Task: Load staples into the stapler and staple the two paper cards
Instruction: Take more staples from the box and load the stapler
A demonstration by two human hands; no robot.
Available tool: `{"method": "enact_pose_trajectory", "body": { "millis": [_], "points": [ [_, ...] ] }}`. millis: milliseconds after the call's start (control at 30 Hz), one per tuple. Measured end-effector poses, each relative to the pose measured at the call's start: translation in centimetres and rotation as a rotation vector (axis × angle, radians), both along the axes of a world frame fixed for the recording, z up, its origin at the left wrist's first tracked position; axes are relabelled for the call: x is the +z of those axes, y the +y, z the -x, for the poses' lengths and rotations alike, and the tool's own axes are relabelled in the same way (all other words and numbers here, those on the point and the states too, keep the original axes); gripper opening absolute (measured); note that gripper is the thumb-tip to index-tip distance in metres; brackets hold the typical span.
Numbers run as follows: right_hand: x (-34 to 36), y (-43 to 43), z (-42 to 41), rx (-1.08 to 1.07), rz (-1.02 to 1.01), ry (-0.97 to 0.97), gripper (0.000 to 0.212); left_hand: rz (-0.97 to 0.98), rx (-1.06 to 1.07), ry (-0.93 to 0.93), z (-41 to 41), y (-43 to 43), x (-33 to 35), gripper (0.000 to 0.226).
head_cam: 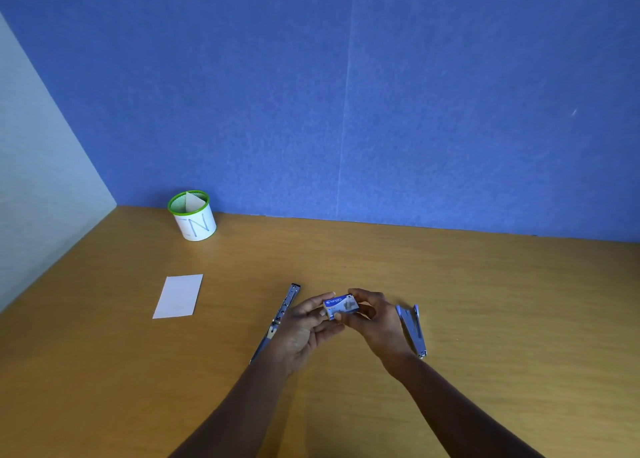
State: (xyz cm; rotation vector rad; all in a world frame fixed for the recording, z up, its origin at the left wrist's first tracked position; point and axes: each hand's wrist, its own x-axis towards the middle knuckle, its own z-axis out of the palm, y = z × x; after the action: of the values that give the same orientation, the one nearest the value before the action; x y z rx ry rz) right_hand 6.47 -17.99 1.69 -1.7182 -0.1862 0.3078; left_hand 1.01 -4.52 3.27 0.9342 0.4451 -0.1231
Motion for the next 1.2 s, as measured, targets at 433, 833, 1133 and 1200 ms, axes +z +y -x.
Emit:
{"method": "enact_pose_trajectory", "body": {
  "millis": [433,833,1133,1200],
  "points": [
    [0.26,-0.32,-0.46,0.095,-0.004,0.105,0.049,0.006,0.104,0.061,0.24,-0.10,-0.23,0.027],
    [0.22,0.00,-0.33,0.074,-0.077,0.138,0.024,-0.139,0.210,0.163,0.28,-0.23,-0.27,0.020],
    [0.16,-0.42,-0.53,0.010,-0.155,0.236,0.018,-0.260,0.240,0.181,0.53,-0.07,-0.42,0.019],
    [0.28,-0.43,-0.51,0.028,-0.143,0.221,0.020,-0.261,0.235,0.176,0.59,-0.09,-0.44,0.019]
  ]
}}
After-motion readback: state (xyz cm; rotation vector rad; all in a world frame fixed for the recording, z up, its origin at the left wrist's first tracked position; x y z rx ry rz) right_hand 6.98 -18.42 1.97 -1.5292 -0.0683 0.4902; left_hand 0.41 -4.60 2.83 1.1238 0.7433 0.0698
